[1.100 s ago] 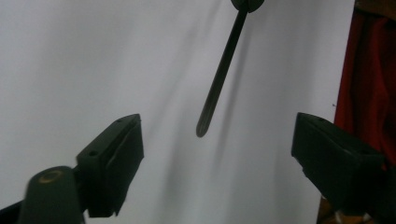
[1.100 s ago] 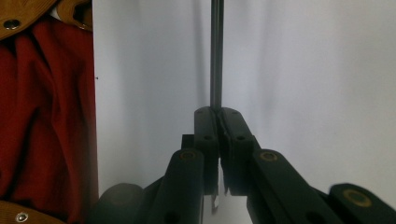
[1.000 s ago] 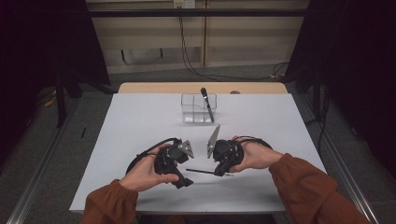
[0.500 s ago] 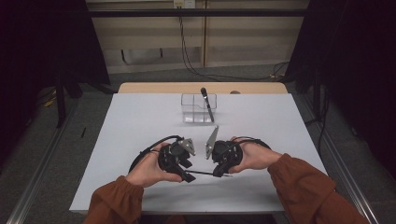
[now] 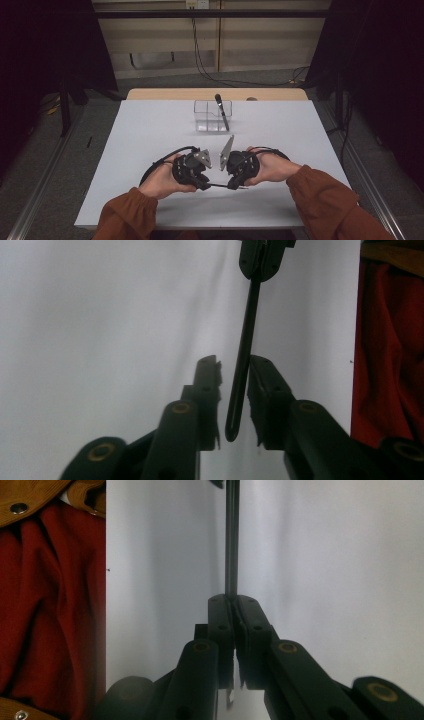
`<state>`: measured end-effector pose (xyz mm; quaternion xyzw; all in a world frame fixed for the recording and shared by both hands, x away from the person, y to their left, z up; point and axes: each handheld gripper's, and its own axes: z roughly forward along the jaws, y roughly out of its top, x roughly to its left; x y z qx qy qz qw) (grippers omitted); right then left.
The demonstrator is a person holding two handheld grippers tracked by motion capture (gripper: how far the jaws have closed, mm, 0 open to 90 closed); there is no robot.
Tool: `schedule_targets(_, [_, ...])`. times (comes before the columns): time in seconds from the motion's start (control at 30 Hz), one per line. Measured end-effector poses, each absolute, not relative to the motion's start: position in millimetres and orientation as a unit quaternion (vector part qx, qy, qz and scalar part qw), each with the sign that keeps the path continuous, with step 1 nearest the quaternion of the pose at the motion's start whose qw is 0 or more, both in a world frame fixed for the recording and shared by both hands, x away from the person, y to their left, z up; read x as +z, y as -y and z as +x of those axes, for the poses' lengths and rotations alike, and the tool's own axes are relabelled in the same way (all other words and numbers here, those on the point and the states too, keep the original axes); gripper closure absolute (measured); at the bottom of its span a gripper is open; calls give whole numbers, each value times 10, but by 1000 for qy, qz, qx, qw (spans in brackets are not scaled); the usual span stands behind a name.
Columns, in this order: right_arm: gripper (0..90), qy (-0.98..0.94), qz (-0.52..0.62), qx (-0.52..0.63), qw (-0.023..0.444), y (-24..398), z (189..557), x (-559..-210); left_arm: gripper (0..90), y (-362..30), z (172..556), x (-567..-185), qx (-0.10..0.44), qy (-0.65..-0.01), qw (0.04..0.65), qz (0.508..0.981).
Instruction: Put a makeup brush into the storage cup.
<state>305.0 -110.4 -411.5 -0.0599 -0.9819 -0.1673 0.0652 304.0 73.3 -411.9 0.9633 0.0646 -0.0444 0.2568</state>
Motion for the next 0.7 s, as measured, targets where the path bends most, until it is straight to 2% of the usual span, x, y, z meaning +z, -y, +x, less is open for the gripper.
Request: schedule_targets(0.7, [847,982,-52,-171,67,1119,3023,-4136,853,-699,2971,-4157,-56,-40,241,968])
